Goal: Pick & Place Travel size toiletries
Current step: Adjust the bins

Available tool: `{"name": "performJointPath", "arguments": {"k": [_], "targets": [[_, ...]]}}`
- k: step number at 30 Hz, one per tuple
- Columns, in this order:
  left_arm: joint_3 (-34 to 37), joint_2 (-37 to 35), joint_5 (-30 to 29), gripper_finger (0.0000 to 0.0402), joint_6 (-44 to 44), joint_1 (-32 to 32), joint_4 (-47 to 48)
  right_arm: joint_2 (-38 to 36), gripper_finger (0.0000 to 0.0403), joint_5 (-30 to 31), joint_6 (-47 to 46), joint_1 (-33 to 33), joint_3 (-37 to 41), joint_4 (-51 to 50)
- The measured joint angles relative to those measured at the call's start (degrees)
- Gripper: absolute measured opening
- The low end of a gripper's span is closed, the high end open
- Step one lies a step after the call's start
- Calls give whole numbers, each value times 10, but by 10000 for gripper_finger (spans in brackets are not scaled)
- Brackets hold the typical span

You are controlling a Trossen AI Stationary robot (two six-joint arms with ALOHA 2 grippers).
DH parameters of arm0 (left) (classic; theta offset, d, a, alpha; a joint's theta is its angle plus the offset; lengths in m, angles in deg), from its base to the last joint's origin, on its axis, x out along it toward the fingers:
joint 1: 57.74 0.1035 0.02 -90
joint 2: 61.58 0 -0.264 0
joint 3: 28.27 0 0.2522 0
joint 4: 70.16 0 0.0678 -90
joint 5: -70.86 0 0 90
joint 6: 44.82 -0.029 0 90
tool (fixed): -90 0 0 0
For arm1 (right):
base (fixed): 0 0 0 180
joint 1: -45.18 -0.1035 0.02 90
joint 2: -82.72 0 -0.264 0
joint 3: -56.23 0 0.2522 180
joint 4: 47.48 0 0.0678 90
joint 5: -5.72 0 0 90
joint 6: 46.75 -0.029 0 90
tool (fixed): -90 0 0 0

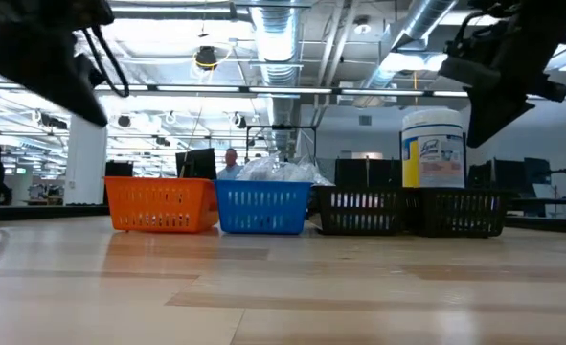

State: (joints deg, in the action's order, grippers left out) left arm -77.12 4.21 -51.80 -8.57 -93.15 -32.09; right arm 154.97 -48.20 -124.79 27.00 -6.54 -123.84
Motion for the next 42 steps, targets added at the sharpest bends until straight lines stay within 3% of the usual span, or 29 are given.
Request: {"name": "performJointPath", "arguments": {"k": [4,11,18,27,42], "targets": [[0,66,41,1,4,-2,-23,-2,0,4,0,-9,0,6],[0,134,47,1,-16,34,-64,0,0,5,6,-15,0,18],[0,136,38,0,-44,72,-66,0,0,12,32,-17,0,25],[0,136,28,0,-78,107,-68,0,0,15,129,-17,0,109],[-1,115,7,1,-87,85,-67,0,0,3,167,-24,-12,119]]}}
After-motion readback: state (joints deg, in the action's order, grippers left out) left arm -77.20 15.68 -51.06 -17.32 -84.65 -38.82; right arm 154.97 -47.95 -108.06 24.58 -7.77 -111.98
